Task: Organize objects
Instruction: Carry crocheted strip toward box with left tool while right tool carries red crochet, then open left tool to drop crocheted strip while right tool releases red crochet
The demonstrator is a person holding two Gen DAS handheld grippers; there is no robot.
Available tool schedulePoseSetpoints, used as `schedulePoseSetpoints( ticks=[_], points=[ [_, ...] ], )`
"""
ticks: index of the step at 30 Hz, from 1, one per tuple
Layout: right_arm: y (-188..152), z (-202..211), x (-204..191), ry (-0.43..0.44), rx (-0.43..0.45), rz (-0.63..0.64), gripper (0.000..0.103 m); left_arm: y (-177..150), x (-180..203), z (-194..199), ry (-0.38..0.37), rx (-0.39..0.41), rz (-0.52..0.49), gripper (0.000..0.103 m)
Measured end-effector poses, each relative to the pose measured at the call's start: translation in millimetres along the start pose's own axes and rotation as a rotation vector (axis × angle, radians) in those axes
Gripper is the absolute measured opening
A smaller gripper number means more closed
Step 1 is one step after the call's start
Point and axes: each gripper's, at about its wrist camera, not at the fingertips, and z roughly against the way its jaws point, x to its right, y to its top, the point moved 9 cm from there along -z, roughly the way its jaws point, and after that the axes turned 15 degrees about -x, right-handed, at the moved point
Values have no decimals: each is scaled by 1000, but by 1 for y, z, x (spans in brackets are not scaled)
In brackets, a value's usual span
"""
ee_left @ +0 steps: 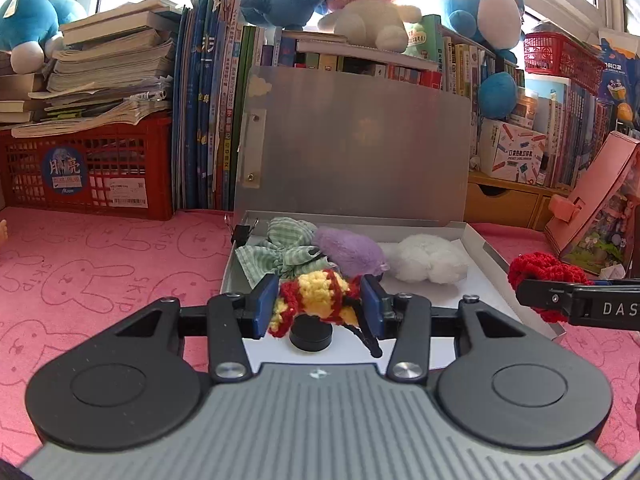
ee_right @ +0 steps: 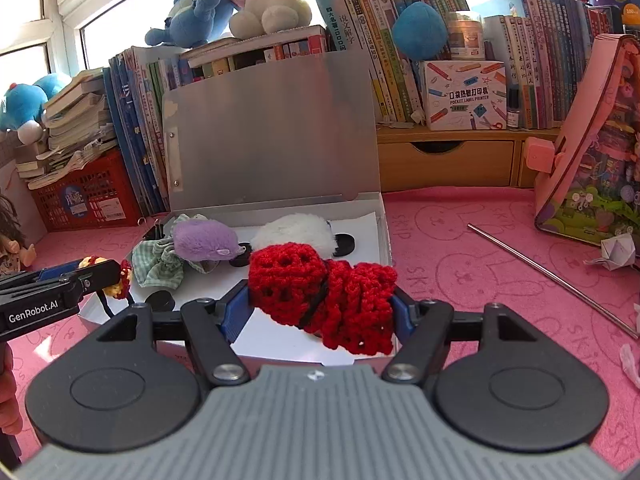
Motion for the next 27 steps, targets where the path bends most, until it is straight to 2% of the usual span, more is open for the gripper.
schedulePoseSetpoints(
  ticks=[8,19,27],
  points=[
    [18,-43,-1,-7,-68,37,71,0,-7,-35,23,-36,3,51],
    [26,-77,2,-21,-115,41,71,5,-17,-69,46,-71,21,51],
    [38,-98,4,-71,-122,21,71,18,-26,-96,110,-127,32,52]
  ],
)
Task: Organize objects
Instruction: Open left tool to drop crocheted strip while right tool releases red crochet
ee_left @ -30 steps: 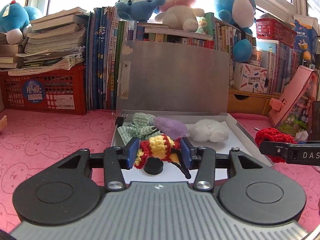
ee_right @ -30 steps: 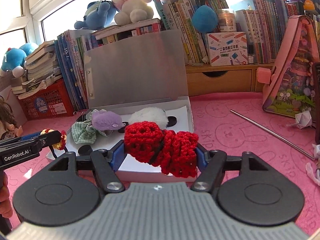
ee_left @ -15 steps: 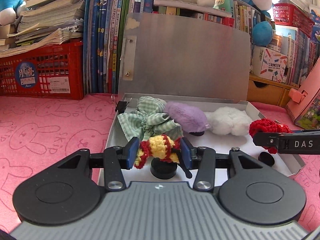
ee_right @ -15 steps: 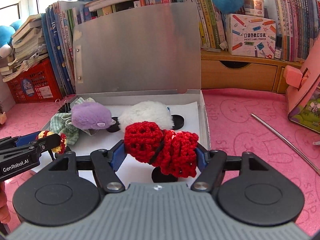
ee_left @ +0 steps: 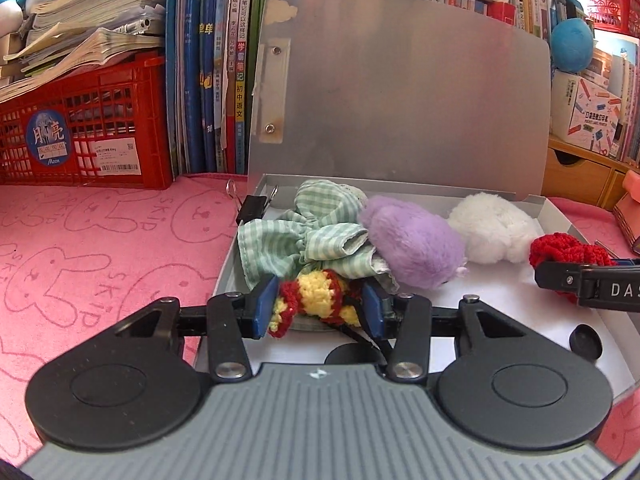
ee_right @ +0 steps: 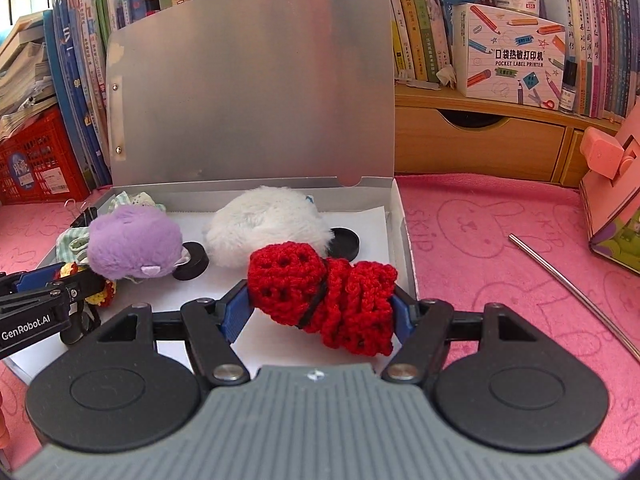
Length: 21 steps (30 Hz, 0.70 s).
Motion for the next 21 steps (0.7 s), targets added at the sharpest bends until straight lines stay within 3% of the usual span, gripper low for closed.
schedulePoseSetpoints(
  ticks=[4,6,11,21],
  points=[
    [-1,-1,-1,-14,4,-4,77,1,4,2,-5,-5,-17,54],
    [-3,1,0,-19,3,-3,80,0,6,8,-17,-2,-32,64],
    [-7,17,2,-11,18,-14,83,1,11,26,-27,29,-42,77],
    [-17,67,4,21,74,-15,83,-9,23,72,-52,67,-73,83]
  ],
)
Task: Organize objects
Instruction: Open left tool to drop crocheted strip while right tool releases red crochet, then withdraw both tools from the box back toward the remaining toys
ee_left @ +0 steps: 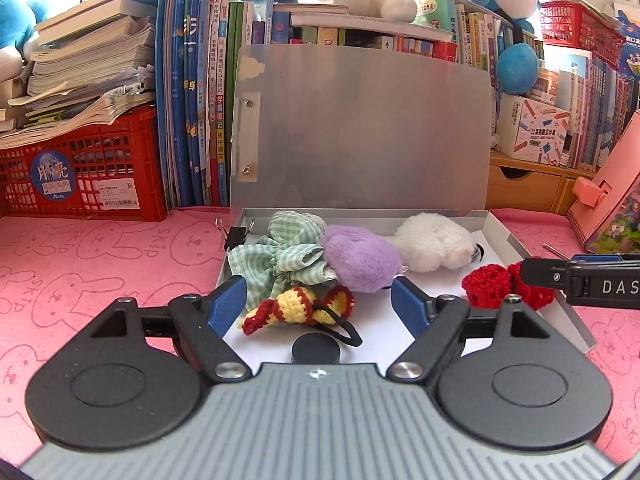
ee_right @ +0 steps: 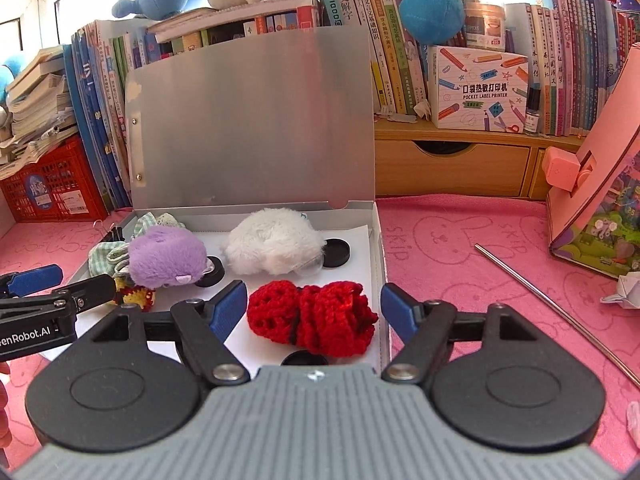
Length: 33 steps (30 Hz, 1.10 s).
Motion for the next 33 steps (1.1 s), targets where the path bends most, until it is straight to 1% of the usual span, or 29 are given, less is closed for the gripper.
schedulePoseSetpoints(
  ticks=[4,8,12,16,18,24,28,33],
  points=[
    [-9,25,1,28,22,7,83,-10,10,24,-32,9,-20,84],
    [-26,56,-1,52,56,41,84,-29,23,56,-80,25,-61,85],
    [-48,84,-3,85,85,62,85,-54,33,84,-132,33,-83,86],
    [-73,103,-4,118,92,70,85,-84,39,105,-172,26,-90,87],
    [-87,110,-5,127,93,74,86,-98,40,112,-190,16,-93,87],
    [-134,126,-15,170,75,107,87,-134,37,129,-199,0,-105,87],
    [-164,136,-27,175,75,154,88,-150,33,132,-219,-29,-90,87],
    [-198,147,-42,214,65,188,92,-161,30,131,-229,-56,-86,87]
  ],
)
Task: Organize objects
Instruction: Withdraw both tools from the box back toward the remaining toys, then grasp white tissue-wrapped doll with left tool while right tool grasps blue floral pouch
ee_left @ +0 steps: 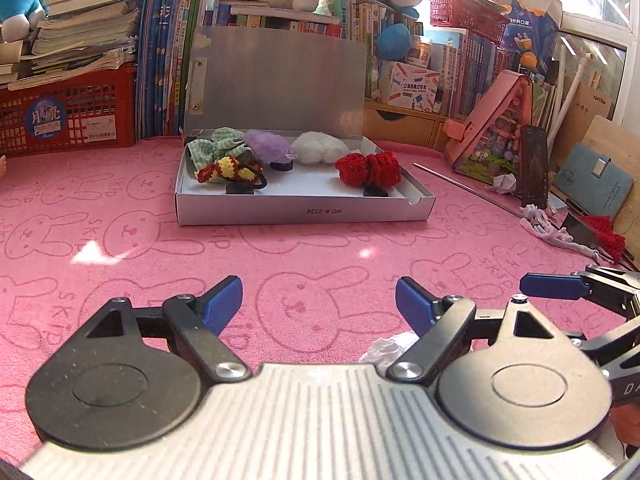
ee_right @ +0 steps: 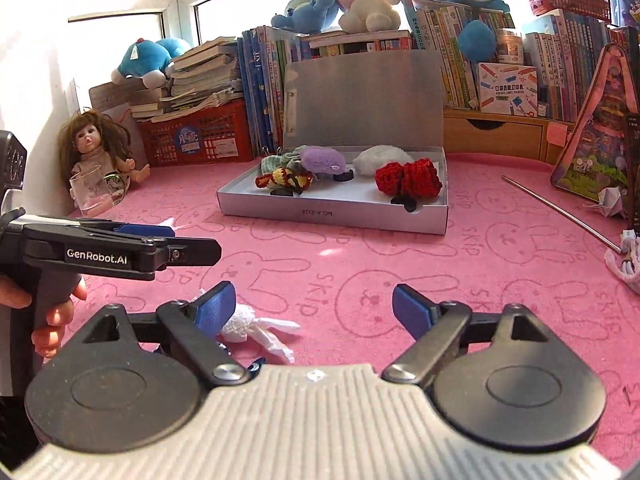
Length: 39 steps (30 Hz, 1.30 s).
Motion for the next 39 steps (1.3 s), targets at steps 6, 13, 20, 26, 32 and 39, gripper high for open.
schedulePoseSetpoints(
  ticks=[6,13,20,26,32,39],
  points=[
    [-23,2,-30,37,5,53,99,-2,-4,-2,2,-1,25,87],
    [-38,-17,-70,9,-12,193,100,2,-10,0,10,11,51,87],
    [-44,-34,-87,-52,-38,273,102,0,-12,-3,8,2,62,87],
    [-45,-22,-77,-4,-55,215,88,-1,-16,-4,13,7,80,87],
    [-36,-1,-48,-96,-7,149,76,-3,-19,-3,15,8,91,87],
    [-30,7,13,-225,-7,-14,72,-13,-9,-6,-13,-11,76,87]
  ],
)
